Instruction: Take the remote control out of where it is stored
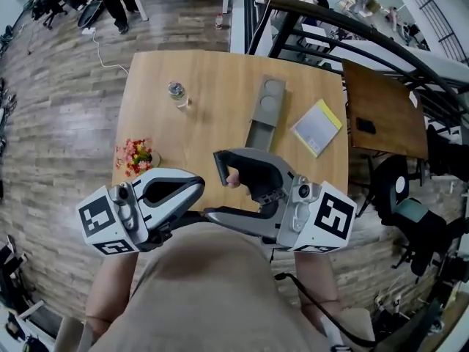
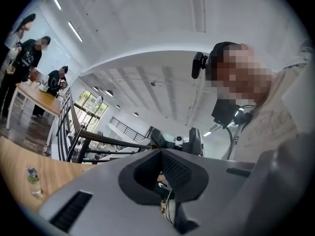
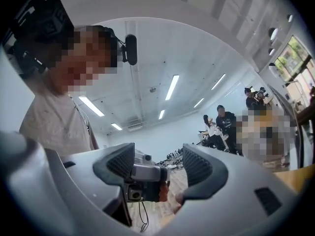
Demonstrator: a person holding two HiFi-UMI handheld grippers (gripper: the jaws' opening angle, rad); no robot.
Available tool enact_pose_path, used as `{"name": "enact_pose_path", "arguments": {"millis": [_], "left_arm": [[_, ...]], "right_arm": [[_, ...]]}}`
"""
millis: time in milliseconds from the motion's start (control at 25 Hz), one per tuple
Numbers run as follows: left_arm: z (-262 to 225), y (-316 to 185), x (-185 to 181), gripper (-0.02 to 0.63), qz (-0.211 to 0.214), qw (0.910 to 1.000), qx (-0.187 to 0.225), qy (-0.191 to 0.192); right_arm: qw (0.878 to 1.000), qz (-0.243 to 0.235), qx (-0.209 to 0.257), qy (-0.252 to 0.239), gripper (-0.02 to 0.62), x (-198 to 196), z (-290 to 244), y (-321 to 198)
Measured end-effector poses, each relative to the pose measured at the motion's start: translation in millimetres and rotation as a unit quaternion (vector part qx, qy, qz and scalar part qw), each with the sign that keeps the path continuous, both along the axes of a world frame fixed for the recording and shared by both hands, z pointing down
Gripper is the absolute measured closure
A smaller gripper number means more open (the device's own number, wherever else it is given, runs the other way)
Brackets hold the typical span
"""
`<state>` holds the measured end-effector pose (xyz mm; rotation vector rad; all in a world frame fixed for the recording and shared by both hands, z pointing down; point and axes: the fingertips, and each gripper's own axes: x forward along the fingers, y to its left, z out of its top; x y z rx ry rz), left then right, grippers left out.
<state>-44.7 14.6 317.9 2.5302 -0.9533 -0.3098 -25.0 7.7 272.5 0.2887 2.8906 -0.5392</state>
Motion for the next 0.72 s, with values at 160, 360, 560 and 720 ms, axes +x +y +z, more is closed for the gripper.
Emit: {"name": "enact_pose_path", "arguments": {"millis": [160, 360, 560, 720], "left_arm": [[-14, 2, -2, 0.606, 0.028, 0.9993, -0.015, 0.018], [-33, 11, -15, 0.606, 0.070, 0.9974, -0.014, 0.015], [-24, 25, -64, 0.606, 0.077, 0.9970, 0.000, -0.001], [-3, 23, -86, 0.606, 0.054, 0.9984, -0.006, -0.016]], "right_arm": [[1.000, 0.015, 0.002, -0.014, 0.304, -10, -15, -3], [0.999, 0.020, -0.015, -0.020, 0.305, -28, -29, 5], [0.999, 0.038, -0.008, 0.002, 0.307, -71, -26, 28], [0.994, 0.110, -0.001, 0.028, 0.354, -74, -9, 20]]}}
